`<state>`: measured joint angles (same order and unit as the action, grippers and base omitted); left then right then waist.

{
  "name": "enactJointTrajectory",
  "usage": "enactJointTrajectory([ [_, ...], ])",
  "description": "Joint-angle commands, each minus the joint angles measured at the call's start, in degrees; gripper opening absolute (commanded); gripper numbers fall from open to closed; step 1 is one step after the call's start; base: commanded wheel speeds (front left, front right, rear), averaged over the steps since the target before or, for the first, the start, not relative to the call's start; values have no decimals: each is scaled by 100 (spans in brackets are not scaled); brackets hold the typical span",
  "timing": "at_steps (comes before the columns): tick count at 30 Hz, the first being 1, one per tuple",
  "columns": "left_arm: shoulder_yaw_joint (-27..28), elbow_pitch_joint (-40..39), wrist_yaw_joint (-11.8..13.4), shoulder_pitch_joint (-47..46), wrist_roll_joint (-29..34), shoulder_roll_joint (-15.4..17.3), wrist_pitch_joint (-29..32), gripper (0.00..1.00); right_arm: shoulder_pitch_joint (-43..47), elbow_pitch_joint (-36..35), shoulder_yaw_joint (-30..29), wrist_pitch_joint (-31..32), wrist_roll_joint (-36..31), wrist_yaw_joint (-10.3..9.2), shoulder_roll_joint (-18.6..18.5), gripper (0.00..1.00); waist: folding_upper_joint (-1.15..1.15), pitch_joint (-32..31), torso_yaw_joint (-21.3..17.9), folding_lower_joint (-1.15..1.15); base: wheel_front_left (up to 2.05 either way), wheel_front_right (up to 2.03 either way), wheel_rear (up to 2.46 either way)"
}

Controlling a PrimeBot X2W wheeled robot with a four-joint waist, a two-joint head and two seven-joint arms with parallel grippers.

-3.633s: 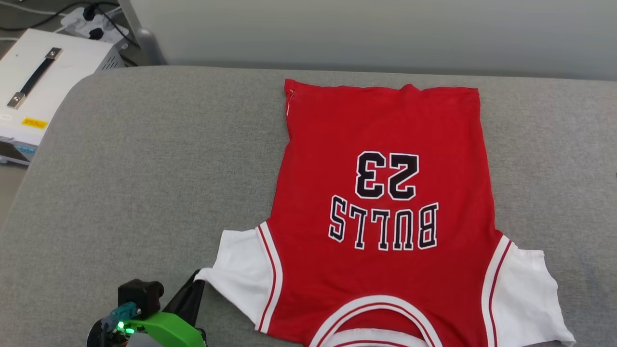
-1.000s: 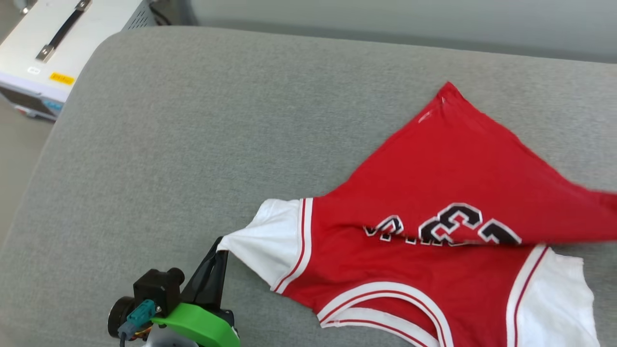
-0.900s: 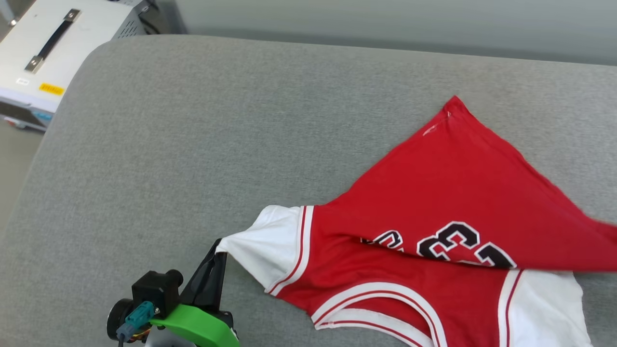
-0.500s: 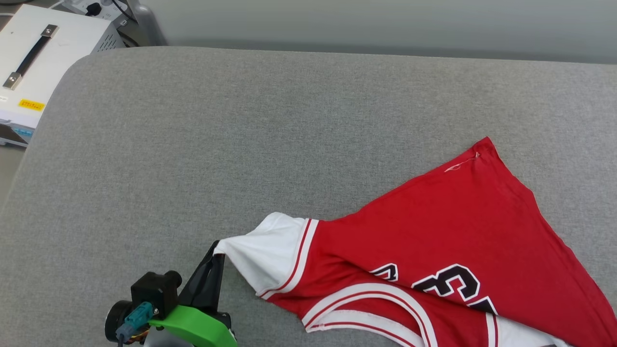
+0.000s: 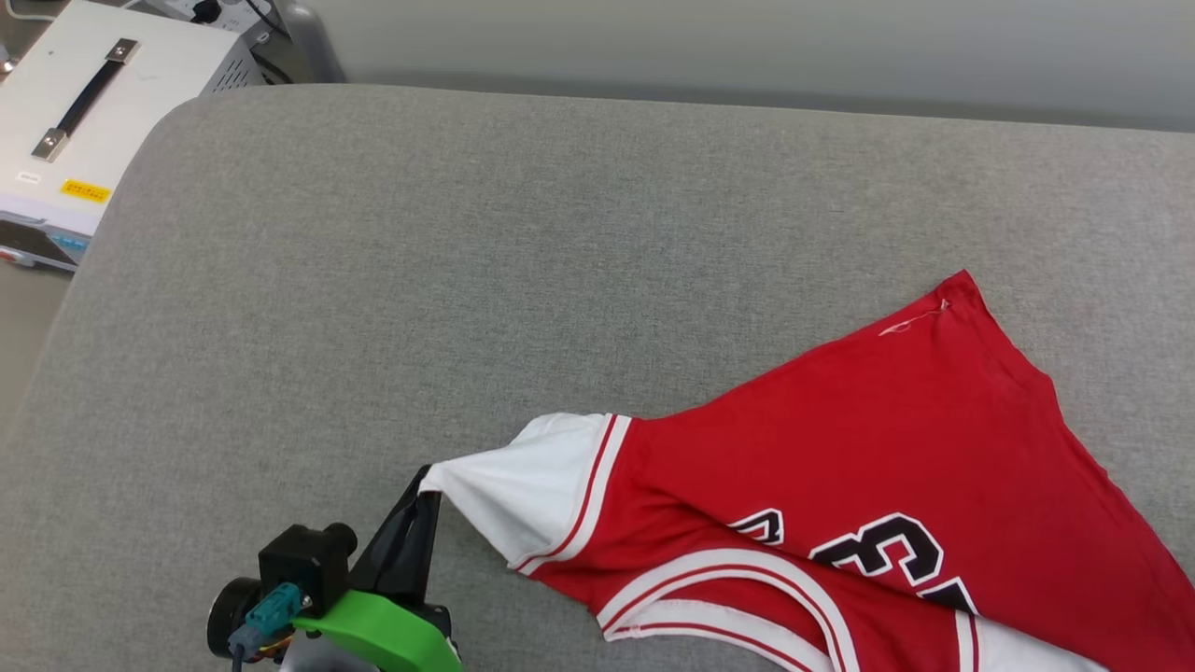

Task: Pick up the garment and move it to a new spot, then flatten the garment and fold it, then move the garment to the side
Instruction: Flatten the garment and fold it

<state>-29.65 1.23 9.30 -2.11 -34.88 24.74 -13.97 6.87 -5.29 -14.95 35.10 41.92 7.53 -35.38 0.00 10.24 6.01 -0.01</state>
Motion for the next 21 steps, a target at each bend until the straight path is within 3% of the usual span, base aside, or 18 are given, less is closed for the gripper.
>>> enactJointTrajectory([
  [1,-12,-11,-24,-133,-8,-6,12,0,-331,-144,48,57,-39,-4,-142,100,0,81,81,1,0,0,0],
  [10,-166,34,-147,-541,117,-168,4,0,-2169,-151,1415,1019,-262,-4,-702,100,0,487,472,1,0,0,0],
  [15,-262,97,-236,-800,202,-299,-15,0,-3197,507,2275,1661,-357,-4,-792,100,0,743,728,1,0,0,0],
  [21,-323,126,-325,-1082,294,-470,-47,0,-4177,1458,3000,1880,-554,-4,-752,100,0,1099,976,1,0,0,0],
])
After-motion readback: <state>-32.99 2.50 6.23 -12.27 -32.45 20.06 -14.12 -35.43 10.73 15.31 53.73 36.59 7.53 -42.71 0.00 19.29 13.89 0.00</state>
